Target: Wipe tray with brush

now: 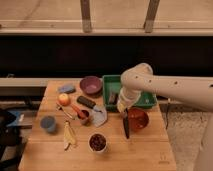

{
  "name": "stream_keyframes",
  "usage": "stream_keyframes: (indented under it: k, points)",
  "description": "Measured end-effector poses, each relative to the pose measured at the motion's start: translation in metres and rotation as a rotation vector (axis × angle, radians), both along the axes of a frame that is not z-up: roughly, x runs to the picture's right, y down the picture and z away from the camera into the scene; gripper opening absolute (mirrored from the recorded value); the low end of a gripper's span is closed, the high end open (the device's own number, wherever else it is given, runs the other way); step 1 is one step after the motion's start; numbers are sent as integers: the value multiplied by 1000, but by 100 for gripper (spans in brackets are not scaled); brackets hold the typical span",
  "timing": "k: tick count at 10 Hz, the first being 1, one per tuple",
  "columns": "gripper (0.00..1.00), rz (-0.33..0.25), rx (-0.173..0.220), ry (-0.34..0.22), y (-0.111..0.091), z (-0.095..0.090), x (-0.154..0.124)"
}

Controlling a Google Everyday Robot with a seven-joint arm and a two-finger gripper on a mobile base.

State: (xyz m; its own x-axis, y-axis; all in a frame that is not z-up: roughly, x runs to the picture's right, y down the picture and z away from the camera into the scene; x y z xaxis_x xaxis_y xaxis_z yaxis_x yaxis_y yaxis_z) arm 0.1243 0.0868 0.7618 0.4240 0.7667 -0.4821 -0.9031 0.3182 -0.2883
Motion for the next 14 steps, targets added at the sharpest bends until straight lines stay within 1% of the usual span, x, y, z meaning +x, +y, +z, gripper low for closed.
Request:
stream_keyframes:
  k: [1,2,3,8,9,10,12,14]
  points:
    - [0,3,11,17,-18,2,4]
    - [0,-3,16,27,-31,3,5]
    - [0,-5,19,29,-37,4,5]
    - [0,-9,14,34,-35,4,7]
    - [0,-3,5,70,-34,8,14]
    - [0,13,-5,103,-30,18,21]
    - [0,38,-4,139,-30,34,33]
    - [0,51,-3,150,-33,50,33]
